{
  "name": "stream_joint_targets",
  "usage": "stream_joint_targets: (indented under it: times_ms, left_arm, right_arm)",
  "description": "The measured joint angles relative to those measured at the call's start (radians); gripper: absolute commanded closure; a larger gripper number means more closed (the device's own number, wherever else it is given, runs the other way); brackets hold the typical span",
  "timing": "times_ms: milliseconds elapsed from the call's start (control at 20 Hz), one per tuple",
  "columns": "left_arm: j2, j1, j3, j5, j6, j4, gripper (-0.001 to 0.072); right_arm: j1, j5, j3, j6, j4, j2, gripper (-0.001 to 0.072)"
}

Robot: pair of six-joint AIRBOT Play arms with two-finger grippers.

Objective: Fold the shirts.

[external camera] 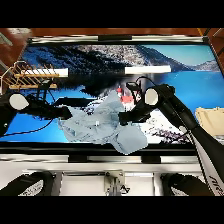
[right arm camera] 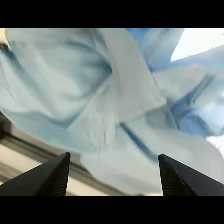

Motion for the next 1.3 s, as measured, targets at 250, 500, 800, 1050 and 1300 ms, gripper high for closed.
stream_joint_targets:
  times_ms: [250, 500, 800, 1050, 1300]
  left_arm:
    - [-0.148, 0.0, 0.003, -0.052, 0.043, -0.067, 0.0501]
    - [-0.194, 0.0, 0.039, -0.129, 0.102, -0.085, 0.065]
    - [-0.156, -0.001, 0.329, -0.159, 0.143, -0.091, 0.0651]
    - [-0.066, -0.002, 0.691, -0.18, 0.153, -0.08, 0.0651]
    - [0.033, -0.003, 0.804, -0.291, 0.074, -0.003, 0.0651]
  right_arm:
    - [0.0, -0.017, 0.102, -0.05, -0.003, -0.18, 0.0062]
    - [0.0, 0.062, 0.158, -0.085, -0.005, -0.317, 0.0645]
    - [0.0, 0.087, 0.366, -0.109, -0.082, -0.311, 0.0645]
    - [0.0, 0.027, 0.655, -0.107, -0.253, -0.161, 0.0646]
    - [0.023, 0.121, 0.75, -0.059, -0.29, -0.007, 0.0646]
